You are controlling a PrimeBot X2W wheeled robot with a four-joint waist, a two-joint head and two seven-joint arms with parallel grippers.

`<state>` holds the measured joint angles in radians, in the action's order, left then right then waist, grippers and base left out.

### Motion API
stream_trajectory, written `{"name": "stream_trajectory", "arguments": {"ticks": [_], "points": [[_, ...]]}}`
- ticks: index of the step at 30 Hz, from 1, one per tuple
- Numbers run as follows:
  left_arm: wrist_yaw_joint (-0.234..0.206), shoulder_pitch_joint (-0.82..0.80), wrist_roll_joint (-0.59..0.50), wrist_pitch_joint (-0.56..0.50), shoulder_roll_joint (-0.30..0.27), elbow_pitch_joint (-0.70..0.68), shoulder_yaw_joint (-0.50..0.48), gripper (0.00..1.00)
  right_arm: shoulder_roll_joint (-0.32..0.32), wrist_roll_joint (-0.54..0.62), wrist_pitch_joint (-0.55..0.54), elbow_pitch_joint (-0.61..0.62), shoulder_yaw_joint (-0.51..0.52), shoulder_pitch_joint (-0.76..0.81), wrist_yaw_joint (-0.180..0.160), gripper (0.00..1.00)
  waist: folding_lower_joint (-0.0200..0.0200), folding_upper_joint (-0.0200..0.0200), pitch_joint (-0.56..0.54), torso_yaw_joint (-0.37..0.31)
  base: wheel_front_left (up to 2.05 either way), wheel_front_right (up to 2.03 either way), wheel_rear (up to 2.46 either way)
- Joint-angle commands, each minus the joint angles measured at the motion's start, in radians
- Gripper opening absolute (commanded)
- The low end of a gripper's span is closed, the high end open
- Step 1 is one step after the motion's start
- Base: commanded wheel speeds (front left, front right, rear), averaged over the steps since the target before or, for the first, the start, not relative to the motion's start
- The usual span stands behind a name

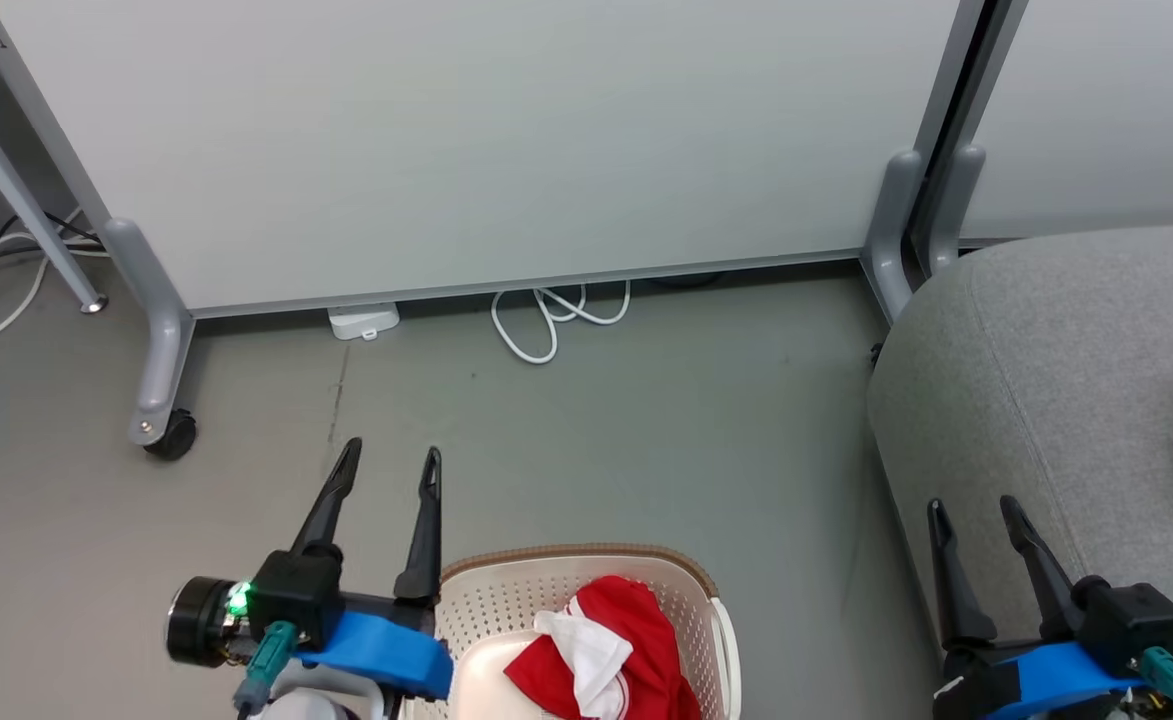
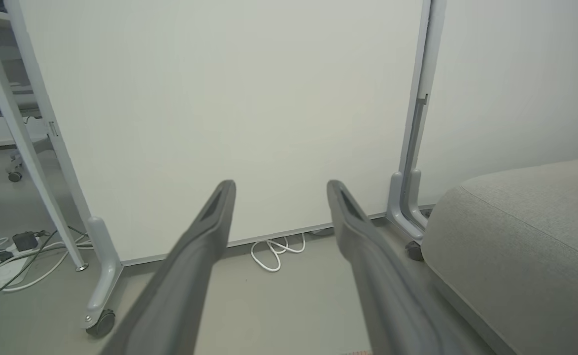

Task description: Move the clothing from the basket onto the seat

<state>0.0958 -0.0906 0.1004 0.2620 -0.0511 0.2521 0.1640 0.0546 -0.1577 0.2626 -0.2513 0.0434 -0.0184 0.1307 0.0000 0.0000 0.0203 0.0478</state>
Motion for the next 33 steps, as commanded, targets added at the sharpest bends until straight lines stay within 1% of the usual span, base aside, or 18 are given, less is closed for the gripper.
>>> {"name": "stream_trajectory", "arguments": {"ticks": [1, 7, 16, 23, 33], "points": [[0.007, -0.024, -0.01, 0.004, 0.001, 0.013, 0.013, 1.0, -0.002, 0.002, 0.003, 0.004, 0.0, -0.027, 0.0, 1.0, 0.0, 0.0, 0.016, -0.009, 0.0, 0.0, 0.0], [0.026, -0.102, -0.025, 0.005, 0.001, 0.082, 0.071, 1.0, 0.011, 0.004, 0.003, 0.017, -0.006, -0.072, 0.0, 1.0, 0.0, 0.0, 0.083, -0.04, 0.0, 0.0, 0.0], [0.034, -0.231, -0.026, 0.005, -0.014, 0.234, 0.175, 1.0, 0.027, 0.0, 0.003, 0.036, -0.017, -0.166, 0.0, 1.0, 0.0, 0.0, 0.217, -0.097, 0.0, 0.0, 0.0], [0.035, -0.328, 0.049, 0.005, -0.037, 0.384, 0.278, 1.0, 0.025, -0.002, 0.003, 0.047, -0.025, -0.223, 0.0, 1.0, 0.0, 0.0, 0.314, -0.136, 0.0, 0.0, 0.0], [0.035, -0.472, 0.139, 0.005, -0.064, 0.593, 0.435, 1.0, 0.019, -0.003, 0.003, 0.066, -0.031, -0.3, 0.0, 1.0, 0.0, 0.0, 0.461, -0.169, 0.0, 0.0, 0.0]]}}
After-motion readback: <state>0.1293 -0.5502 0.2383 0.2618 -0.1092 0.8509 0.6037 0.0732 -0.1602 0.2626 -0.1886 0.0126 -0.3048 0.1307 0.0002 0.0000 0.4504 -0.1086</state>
